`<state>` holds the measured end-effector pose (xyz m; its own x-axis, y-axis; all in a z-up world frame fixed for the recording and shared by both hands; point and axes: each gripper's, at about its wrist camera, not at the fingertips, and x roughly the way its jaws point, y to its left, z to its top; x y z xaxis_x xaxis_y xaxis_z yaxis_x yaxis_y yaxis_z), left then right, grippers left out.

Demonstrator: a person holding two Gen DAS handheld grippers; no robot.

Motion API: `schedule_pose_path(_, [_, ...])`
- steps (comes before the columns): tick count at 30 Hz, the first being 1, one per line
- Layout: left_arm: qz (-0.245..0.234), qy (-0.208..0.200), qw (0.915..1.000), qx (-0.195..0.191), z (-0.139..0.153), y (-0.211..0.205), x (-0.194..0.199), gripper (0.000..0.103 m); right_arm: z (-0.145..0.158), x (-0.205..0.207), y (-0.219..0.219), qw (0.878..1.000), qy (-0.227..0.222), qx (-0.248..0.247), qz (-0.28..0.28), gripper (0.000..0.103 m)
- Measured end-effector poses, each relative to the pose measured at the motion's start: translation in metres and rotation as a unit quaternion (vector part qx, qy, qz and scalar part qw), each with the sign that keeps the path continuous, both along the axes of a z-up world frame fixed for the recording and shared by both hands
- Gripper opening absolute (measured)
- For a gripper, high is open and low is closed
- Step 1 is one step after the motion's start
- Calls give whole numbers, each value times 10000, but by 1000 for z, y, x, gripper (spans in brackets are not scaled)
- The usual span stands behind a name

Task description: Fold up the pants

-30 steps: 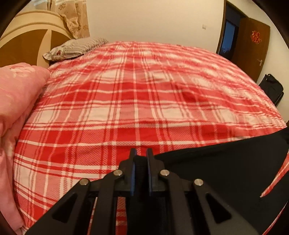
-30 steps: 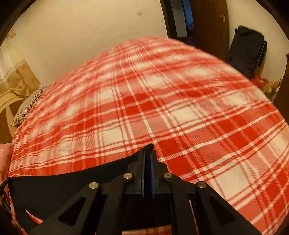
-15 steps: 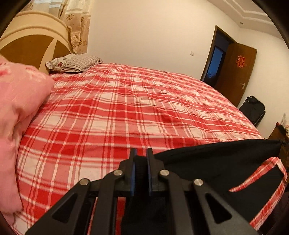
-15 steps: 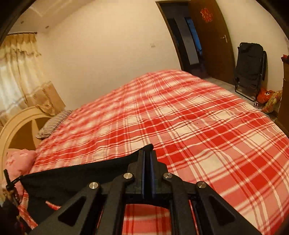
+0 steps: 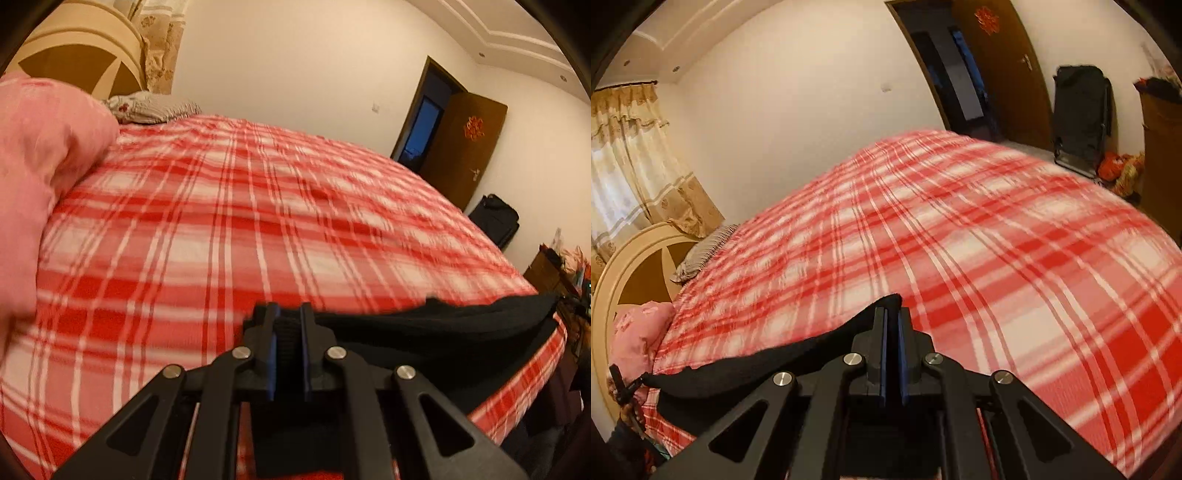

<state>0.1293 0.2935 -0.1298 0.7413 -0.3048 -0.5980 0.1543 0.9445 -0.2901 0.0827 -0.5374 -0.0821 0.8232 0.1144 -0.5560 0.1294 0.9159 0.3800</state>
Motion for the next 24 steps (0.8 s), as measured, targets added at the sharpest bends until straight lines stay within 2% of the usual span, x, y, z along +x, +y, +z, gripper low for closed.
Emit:
schedule_pose_path(5, [-132, 108, 9994, 310, -18, -5, -18, 12, -26, -12, -3, 9994, 359, -17, -2, 5])
schedule_pose_path(10, [-233, 72, 9980, 581, -22, -9, -23, 14, -34, -23, -4, 9991, 428, 22, -26, 5])
schedule_pose_path(13, [-179, 103, 9975, 670, -24, -6, -28, 23, -36, -26, -4, 9985, 551, -31, 21, 5])
schedule_pose_path(15, [-104, 111, 9967, 793, -25, -1, -34, 27, -34, -30, -6, 9984, 565, -33, -41, 9])
schedule_pose_path(16, [-33, 103, 9965, 827, -24, 4, -40, 27, -32, -33, -7, 9982, 585, -60, -116, 18])
schedule_pose_path(17, [-3, 119, 9965, 824, -25, 8, -44, 32, -30, -36, -9, 9981, 591, -51, -185, 33])
schedule_pose_path(18, [80, 144, 9961, 866, -24, 14, -49, 45, -28, -41, -12, 9978, 594, -51, -285, 41])
schedule_pose_path(19, [197, 144, 9954, 925, -25, 20, -53, 52, -25, -46, -14, 9974, 602, -84, -391, 53])
schedule_pose_path(20, [337, 131, 9947, 958, -24, 27, -59, 56, -21, -50, -14, 9971, 580, -109, -476, 54])
schedule_pose_path(24, [836, 233, 9931, 782, -23, 55, -72, 54, 1, -65, -4, 9970, 354, -289, -619, 54])
